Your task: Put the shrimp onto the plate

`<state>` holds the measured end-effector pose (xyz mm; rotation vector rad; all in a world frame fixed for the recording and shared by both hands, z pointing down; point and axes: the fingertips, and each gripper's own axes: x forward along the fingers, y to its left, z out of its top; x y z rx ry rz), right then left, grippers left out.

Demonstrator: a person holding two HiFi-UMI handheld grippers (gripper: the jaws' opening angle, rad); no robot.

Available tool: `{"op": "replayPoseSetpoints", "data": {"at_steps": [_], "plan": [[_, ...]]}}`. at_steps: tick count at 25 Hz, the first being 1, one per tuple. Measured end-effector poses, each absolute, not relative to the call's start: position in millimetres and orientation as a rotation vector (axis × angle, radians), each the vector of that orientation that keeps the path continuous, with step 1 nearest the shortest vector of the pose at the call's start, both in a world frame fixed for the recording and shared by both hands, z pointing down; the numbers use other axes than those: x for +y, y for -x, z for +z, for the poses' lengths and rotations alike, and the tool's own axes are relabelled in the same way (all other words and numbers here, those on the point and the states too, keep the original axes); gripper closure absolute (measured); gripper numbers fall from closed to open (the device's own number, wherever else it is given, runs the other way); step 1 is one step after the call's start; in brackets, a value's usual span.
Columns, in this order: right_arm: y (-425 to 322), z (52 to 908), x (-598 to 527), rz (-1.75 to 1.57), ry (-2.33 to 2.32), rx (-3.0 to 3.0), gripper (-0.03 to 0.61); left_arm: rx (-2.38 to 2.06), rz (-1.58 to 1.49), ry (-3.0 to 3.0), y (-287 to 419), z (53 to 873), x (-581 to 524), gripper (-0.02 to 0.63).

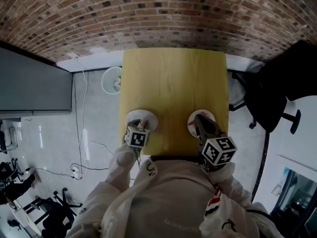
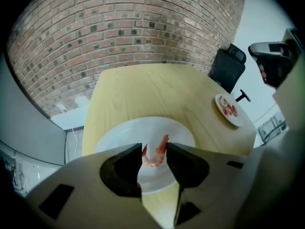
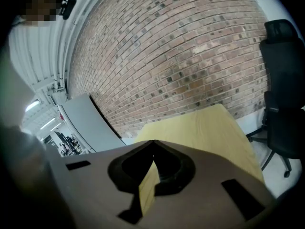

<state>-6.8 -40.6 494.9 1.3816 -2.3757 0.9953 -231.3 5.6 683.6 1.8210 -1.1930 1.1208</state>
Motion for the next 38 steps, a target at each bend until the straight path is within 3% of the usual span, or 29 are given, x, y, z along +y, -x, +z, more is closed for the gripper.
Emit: {"op": "replayPoseSetpoints", "data": {"at_steps": [20, 38], "plan": [[-59.2, 492.7, -17.2, 1.053, -1.529, -2.339, 0.554, -1.149, 1.156, -1.922, 168.8, 667.7, 6.4, 0.454], [-171.2, 492.7, 23.5, 1.102, -1.762, -2.254, 0.554, -0.969, 1.216, -2.101, 34.4, 649.7, 7.8, 0.454]]}}
